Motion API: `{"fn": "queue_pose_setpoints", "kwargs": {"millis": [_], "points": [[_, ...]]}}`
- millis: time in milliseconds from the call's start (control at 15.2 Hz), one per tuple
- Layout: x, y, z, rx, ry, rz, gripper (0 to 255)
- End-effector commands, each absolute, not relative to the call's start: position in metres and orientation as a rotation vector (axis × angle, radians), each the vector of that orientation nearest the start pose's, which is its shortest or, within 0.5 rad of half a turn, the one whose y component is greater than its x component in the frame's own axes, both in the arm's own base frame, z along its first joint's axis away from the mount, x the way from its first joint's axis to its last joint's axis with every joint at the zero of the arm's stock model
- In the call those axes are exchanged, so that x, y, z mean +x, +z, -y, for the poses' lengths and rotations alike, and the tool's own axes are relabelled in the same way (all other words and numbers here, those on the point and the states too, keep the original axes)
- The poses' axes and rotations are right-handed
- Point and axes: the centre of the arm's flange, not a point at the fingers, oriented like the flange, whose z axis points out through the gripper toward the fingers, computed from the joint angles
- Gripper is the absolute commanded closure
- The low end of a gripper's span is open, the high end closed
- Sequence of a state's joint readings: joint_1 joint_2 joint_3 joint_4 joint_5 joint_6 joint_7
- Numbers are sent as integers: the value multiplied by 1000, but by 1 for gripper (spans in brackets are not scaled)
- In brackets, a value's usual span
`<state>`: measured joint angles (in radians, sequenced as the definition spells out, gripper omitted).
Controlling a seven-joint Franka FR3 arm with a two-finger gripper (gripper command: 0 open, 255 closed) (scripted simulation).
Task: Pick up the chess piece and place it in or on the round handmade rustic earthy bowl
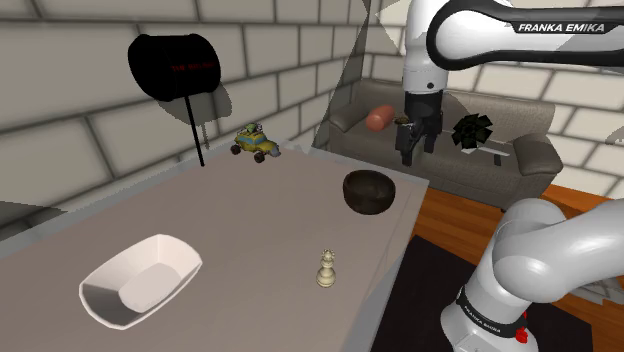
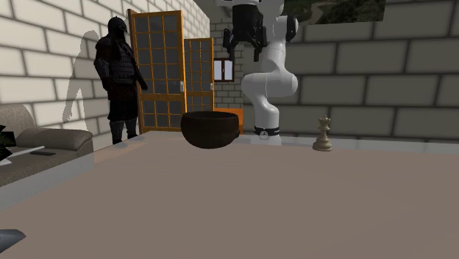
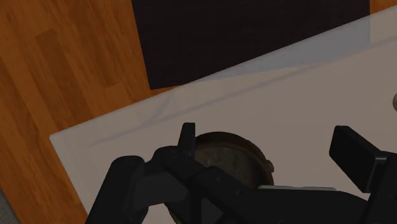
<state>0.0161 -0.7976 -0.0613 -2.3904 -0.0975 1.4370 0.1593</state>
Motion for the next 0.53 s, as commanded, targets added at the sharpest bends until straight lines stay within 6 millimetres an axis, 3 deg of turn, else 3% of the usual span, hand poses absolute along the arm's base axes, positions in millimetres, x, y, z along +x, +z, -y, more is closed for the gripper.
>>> {"fn": "queue_pose_setpoints", "kwargs": {"millis": [0, 462], "points": [[287, 567, 29, -3182, 245, -300, 0], [323, 517, -41, -3167, 312, -197, 0]]}}
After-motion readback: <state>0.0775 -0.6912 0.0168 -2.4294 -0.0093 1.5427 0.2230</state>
